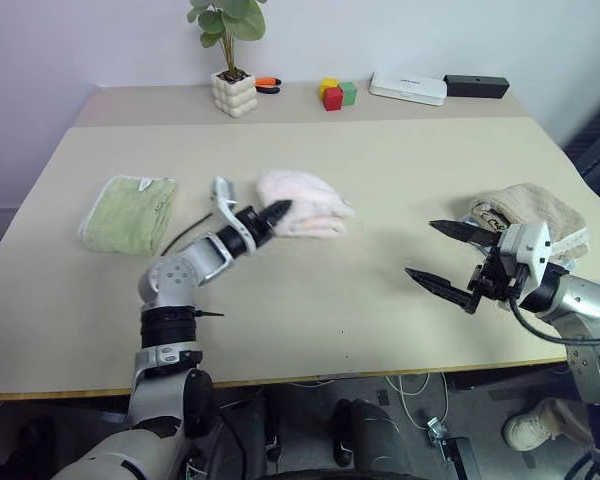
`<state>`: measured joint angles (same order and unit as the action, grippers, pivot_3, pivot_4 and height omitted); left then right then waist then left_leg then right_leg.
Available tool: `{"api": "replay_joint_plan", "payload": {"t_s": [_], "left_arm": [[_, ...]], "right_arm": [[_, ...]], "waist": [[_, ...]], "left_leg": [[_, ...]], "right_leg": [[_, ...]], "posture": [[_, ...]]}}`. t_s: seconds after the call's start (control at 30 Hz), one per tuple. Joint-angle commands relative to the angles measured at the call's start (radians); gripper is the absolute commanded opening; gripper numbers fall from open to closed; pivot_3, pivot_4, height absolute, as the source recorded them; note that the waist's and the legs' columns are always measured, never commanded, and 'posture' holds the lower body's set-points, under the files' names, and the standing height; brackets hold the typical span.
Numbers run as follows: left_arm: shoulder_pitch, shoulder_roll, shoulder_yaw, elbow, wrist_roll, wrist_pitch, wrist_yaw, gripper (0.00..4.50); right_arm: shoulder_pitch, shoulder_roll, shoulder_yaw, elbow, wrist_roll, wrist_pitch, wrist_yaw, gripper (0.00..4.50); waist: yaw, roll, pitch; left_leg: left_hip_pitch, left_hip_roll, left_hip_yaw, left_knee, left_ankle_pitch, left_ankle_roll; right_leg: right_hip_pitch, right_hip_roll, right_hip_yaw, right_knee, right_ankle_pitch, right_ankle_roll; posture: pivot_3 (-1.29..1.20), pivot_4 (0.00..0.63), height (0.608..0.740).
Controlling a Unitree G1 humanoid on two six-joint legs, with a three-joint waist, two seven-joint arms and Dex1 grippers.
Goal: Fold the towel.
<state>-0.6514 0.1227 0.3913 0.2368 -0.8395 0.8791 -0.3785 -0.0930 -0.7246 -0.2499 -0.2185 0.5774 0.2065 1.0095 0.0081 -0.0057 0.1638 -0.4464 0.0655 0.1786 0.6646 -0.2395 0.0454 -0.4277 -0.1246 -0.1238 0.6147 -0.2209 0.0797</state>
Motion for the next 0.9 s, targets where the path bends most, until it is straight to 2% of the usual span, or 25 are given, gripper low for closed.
{"api": "replay_joint_plan", "payload": {"t_s": [0.03, 0.27, 0.43, 0.67, 0.9], "left_arm": [[-0.016, 0.059, 0.036, -0.062, 0.023, -0.142, -0.049, 0.04], [-0.098, 0.167, 0.164, -0.003, 0.007, -0.312, -0.002, 0.04], [-0.05, 0.222, 0.255, -0.056, -0.009, -0.395, 0.034, 0.04], [0.068, 0.203, 0.331, -0.111, -0.063, -0.434, 0.101, 0.04], [0.162, 0.181, 0.352, 0.033, -0.056, -0.469, 0.098, 0.04]], "right_arm": [[-0.039, 0.013, -0.001, -0.044, 0.052, 0.033, -0.007, 4.5], [-0.107, 0.036, 0.046, -0.007, 0.045, 0.063, 0.007, 4.5], [-0.157, 0.029, 0.063, 0.048, 0.025, 0.052, 0.035, 4.5], [-0.212, 0.025, 0.081, 0.105, 0.0, 0.041, 0.074, 4.5], [-0.251, 0.028, 0.099, 0.114, -0.024, 0.043, 0.086, 4.5]], "waist": [[0.001, 0.0, 0.0], [0.004, -0.001, 0.001], [0.001, -0.001, 0.001], [0.004, -0.002, 0.001], [0.003, -0.002, 0.001]], "left_leg": [[0.0, 0.0, 0.0, 0.0, 0.0, 0.0], [-0.001, 0.0, 0.0, 0.0, 0.0, 0.0], [0.0, 0.0, 0.001, 0.0, 0.001, 0.002], [0.0, 0.0, 0.002, 0.0, 0.001, 0.002], [0.0, 0.0, 0.002, 0.0, 0.0, 0.0]], "right_leg": [[0.0, 0.0, 0.0, 0.0, 0.0, 0.0], [0.0, 0.0, 0.0, 0.0, 0.0, 0.0], [0.0, 0.0, 0.0, 0.0, 0.0, 0.0], [0.0, 0.0, 0.001, 0.0, 0.001, 0.002], [0.0, 0.0, 0.001, 0.0, 0.0, 0.001]], "posture": [[0.0, 0.15, 0.74], [0.0, 0.15, 0.74], [0.0, 0.15, 0.74], [0.0, 0.15, 0.74], [0.0, 0.15, 0.74]]}}
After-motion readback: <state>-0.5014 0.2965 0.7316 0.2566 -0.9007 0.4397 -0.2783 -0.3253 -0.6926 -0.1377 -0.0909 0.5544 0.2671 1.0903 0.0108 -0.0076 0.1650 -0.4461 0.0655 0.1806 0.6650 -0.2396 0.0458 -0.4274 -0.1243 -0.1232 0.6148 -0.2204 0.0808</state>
